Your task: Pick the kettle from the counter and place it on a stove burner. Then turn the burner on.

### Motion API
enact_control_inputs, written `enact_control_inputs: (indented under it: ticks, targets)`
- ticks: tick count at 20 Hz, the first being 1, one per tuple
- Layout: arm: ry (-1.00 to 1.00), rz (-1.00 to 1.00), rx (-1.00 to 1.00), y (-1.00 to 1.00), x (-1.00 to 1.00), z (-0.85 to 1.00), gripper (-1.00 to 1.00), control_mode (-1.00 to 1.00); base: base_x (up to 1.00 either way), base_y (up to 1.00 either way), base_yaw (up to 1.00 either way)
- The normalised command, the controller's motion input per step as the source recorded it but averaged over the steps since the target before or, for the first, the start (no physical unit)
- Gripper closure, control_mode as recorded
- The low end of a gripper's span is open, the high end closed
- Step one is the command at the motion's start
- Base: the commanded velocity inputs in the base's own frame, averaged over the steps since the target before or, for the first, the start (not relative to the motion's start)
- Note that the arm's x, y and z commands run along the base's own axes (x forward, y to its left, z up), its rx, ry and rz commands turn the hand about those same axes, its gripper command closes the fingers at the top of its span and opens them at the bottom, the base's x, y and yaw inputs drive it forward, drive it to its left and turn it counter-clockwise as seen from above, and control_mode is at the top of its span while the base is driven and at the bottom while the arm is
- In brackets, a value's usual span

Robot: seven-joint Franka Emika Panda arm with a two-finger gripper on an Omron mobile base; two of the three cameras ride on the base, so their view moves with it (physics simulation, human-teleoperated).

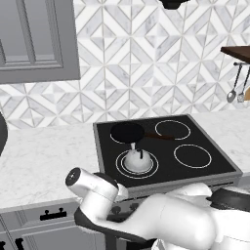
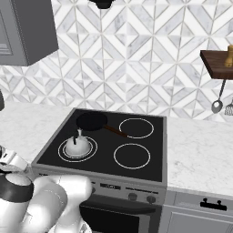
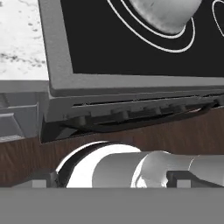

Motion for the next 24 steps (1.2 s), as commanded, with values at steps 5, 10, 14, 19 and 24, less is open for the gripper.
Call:
enact_control_inputs:
  ticks: [5, 10, 14, 19, 24]
  targets:
    - [-0.35, 0.00, 0.08, 0.00, -0.30, -0.37, -1.00, -1.00, 0.00, 0.00, 0.00]
    - [-0.40, 0.00, 0.08, -0.01, -0.01, -0.43, -1.00, -1.00, 0.00, 0.00, 0.00]
    - [-0.33, 0.00, 0.05, 0.00, 0.00, -0.32, -1.00, -1.00, 0.00, 0.00, 0.00]
    - [-0.23, 0.00, 0.00, 0.00, 0.00, -0.04, -1.00, -1.00, 0.00, 0.00, 0.00]
    - [-0.19, 0.00, 0.00, 0.00, 0.00, -0.02, -1.00, -1.00, 0.00, 0.00, 0.00]
